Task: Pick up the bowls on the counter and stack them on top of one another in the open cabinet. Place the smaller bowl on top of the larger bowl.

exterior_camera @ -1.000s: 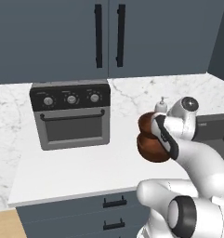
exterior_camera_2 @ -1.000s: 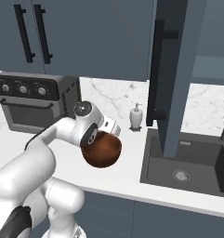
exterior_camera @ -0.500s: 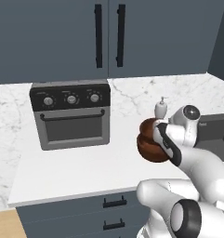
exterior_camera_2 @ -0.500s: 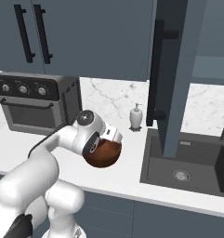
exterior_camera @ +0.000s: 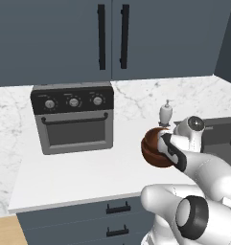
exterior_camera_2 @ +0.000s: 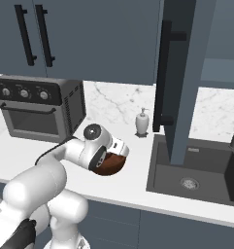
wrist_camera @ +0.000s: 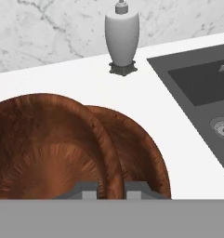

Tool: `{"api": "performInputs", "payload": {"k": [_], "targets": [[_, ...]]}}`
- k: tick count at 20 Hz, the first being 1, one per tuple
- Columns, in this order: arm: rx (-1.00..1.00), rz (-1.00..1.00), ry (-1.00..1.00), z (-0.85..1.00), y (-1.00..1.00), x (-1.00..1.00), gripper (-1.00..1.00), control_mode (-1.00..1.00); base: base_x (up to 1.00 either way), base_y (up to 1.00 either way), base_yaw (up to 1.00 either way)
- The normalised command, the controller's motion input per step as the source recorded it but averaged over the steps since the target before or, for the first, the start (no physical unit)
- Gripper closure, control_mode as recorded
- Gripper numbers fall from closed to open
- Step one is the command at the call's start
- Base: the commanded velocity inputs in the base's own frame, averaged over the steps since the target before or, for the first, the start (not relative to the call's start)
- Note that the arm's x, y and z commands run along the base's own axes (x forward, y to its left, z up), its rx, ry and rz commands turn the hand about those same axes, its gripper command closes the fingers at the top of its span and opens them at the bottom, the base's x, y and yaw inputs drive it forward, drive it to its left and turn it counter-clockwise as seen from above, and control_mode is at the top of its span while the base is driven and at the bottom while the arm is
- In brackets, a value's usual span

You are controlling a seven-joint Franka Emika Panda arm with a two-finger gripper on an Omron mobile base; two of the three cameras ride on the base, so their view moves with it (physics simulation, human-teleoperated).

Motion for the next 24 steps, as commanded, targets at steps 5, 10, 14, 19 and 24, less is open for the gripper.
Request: {"api": "performInputs", "payload": {"k": [5, 10, 14, 19, 24], "targets": [[0.0, 0.0, 0.07, -0.12, -0.05, 0.05, -1.0, -1.0, 0.0, 0.0, 0.0], [0.05, -0.01, 0.02, 0.14, -0.08, 0.01, -1.0, -1.0, 0.0, 0.0, 0.0], [0.12, -0.06, 0.2, 0.29, -0.23, -0.02, -1.0, -1.0, 0.0, 0.0, 0.0], [0.15, -0.02, 0.45, 0.01, -0.12, 0.04, -1.0, -1.0, 0.0, 0.0, 0.0], [0.11, 0.0, 0.23, -0.02, 0.0, 0.04, -1.0, -1.0, 0.0, 0.0, 0.0]]}}
